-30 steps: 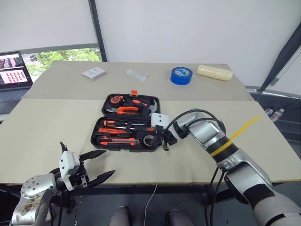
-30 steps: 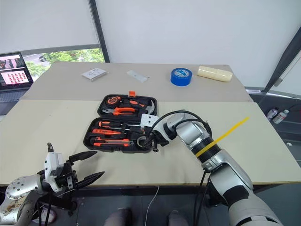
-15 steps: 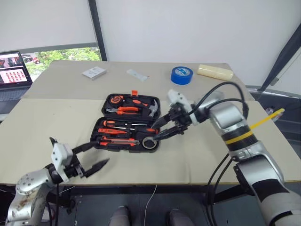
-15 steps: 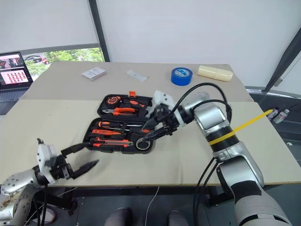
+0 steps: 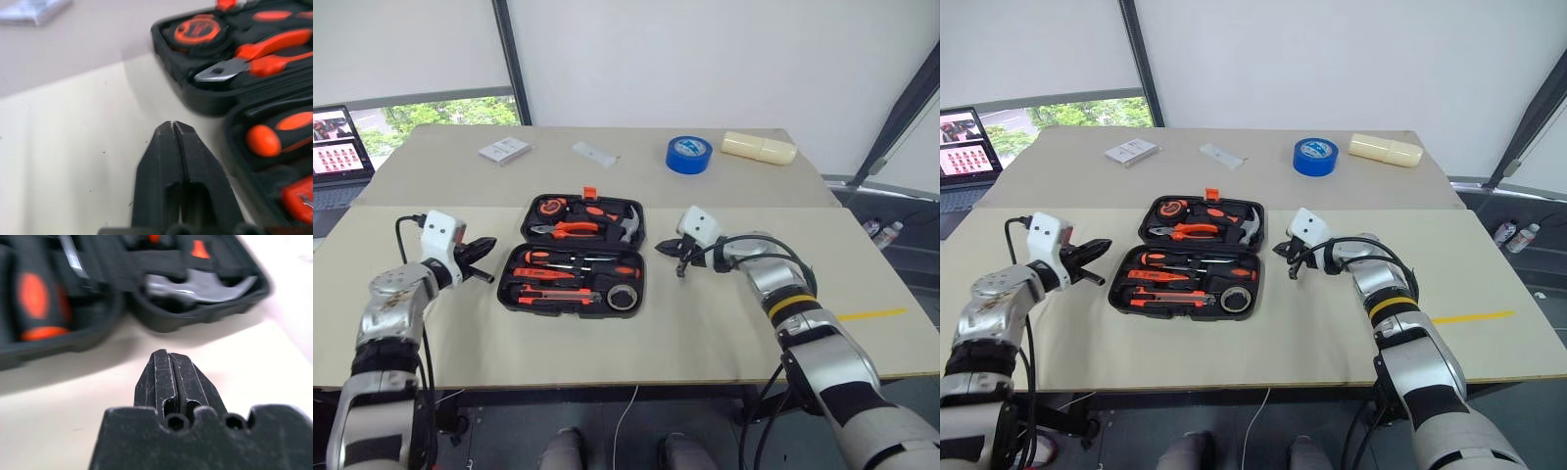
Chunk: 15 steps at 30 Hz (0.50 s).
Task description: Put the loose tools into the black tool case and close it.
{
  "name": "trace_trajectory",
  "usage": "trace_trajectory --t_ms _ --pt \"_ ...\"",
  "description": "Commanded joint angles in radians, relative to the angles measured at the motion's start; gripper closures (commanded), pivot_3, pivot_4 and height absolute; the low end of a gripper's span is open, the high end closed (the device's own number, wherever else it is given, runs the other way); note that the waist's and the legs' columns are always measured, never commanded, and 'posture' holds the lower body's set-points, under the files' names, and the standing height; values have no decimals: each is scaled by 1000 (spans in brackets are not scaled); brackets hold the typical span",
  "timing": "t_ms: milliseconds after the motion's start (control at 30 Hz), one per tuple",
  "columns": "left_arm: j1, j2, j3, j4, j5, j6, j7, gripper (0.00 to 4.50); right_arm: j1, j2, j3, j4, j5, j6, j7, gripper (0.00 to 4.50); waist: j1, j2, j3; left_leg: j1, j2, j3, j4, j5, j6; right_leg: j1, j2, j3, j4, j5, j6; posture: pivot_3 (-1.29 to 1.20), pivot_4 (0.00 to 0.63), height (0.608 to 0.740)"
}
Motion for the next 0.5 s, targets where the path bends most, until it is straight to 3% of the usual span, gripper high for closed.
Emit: trace_trajectory --t_ms 33,133,233,367,500 --pt "-76 -24 -34 100 43 -71 -56 4448 -42 33 -19 56 -14 -53 -19 4500 -1 0 0 0 0 0 0 0 0 0 0 0 0 0 0 0 150 740" --pt "-106 -45 -50 143 41 -77 -160 4448 -37 62 -28 68 6 -29 65 4500 5 0 0 0 0 -1 0 0 0 0 0 0 0 0 0 0 150 740" --pt "-96 -56 -54 109 3 8 -306 4448 -3 69 -36 16 59 97 261 4500 12 0 0 -1 -1 -1 0 0 0 1 -1 0 0 -1 1 0 150 740" --pt "-30 -66 -74 -13 -18 25 -428 4448 51 30 -63 -89 72 106 284 4500 15 0 0 -1 -2 -1 0 0 0 1 -1 0 0 -1 2 0 150 740" --pt "57 -102 -79 -172 -34 56 -426 4448 147 -55 -75 -250 86 164 328 4500 23 0 0 -1 -2 -1 -1 0 0 1 -1 0 0 -1 2 0 150 740"
